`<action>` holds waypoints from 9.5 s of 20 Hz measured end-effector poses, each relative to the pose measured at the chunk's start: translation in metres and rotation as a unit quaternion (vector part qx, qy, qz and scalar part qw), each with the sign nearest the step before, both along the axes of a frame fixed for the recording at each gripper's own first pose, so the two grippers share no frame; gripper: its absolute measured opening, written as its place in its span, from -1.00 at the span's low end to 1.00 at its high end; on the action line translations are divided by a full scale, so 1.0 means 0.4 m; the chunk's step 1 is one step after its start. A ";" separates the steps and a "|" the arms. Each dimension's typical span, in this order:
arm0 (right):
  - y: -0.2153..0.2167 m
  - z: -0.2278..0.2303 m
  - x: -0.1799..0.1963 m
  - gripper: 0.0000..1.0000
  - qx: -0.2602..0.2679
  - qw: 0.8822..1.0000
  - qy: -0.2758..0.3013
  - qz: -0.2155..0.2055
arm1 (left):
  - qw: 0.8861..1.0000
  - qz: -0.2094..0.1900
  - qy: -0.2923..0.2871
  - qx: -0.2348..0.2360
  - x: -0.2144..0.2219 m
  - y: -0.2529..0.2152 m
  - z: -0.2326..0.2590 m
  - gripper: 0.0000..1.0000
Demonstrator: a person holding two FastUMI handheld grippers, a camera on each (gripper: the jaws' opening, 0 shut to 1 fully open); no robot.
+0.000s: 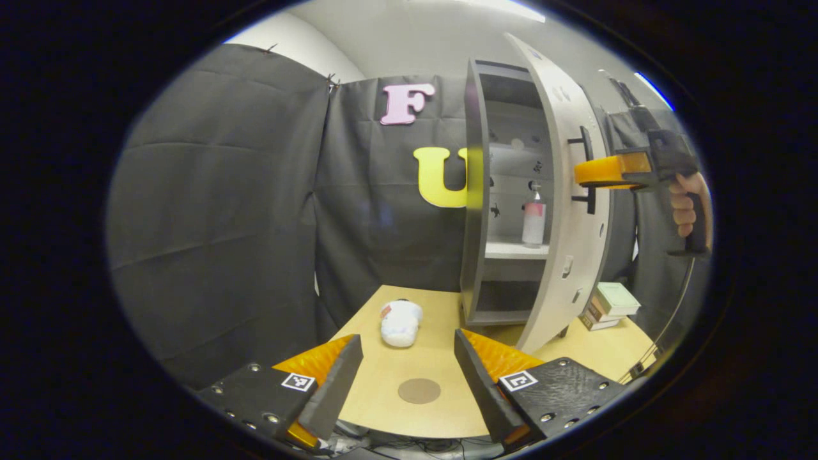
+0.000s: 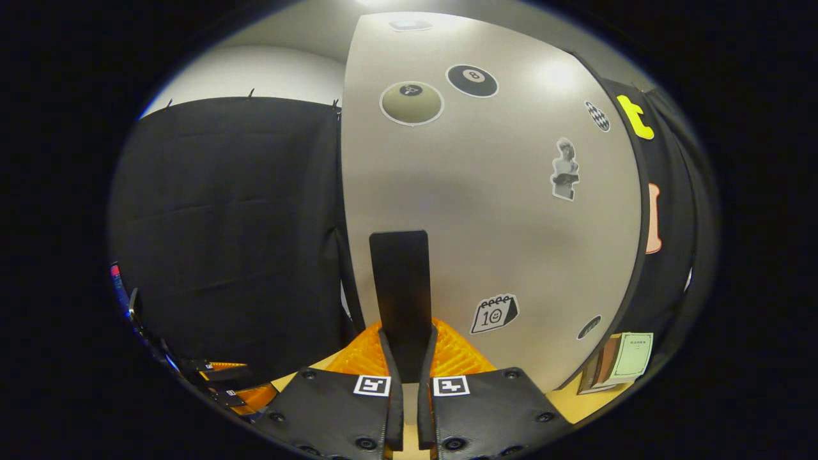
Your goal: Open the cabinet door with the right hand, grasp the bottle in the cabinet with the left hand and place it on the coaster, then close the cabinet door with the right hand.
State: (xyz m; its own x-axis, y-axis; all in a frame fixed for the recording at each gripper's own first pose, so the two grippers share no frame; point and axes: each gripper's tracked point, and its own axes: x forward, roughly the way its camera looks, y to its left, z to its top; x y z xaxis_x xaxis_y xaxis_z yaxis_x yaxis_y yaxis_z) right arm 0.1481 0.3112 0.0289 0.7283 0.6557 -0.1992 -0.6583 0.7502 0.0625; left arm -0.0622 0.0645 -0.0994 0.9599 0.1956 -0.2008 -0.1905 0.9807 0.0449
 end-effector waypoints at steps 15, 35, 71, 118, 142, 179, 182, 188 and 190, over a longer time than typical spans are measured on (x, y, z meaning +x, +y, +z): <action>-0.031 0.008 0.019 -0.80 0.017 0.998 0.007 -0.061 | 0.997 -0.082 0.004 -0.012 0.105 -0.147 -0.010 0.77; -0.323 -0.005 0.009 -0.83 0.061 0.965 0.021 -0.256 | 0.981 -0.191 0.018 -0.022 0.223 -0.332 -0.043 0.77; -0.739 -0.010 0.126 -0.95 0.088 0.887 0.042 -0.452 | 0.982 -0.177 0.007 -0.059 0.322 -0.224 -0.031 0.82; -0.936 -0.267 0.429 0.96 -0.022 0.865 0.073 -0.495 | 0.960 -0.274 -0.046 -0.018 1.241 -0.725 0.178 0.77; -0.920 -0.274 0.393 0.96 -0.017 0.873 0.071 -0.481 | 0.950 -0.289 -0.114 -0.019 0.973 -0.625 0.349 0.43; -0.759 -0.281 0.197 0.96 -0.084 0.869 0.117 -0.473 | 0.994 -0.104 -0.023 0.001 0.508 0.025 -0.531 0.43; -0.773 -0.278 0.178 0.99 -0.083 0.862 0.124 -0.484 | 0.995 -0.097 -0.016 -0.009 0.462 0.038 -0.592 0.43; -0.786 -0.277 0.163 0.99 -0.101 0.855 0.109 -0.497 | 0.994 -0.106 -0.005 -0.011 0.449 0.028 -0.628 0.41; -0.769 -0.286 0.164 0.99 -0.099 0.859 0.109 -0.491 | 0.995 -0.104 0.000 -0.011 0.446 0.028 -0.632 0.42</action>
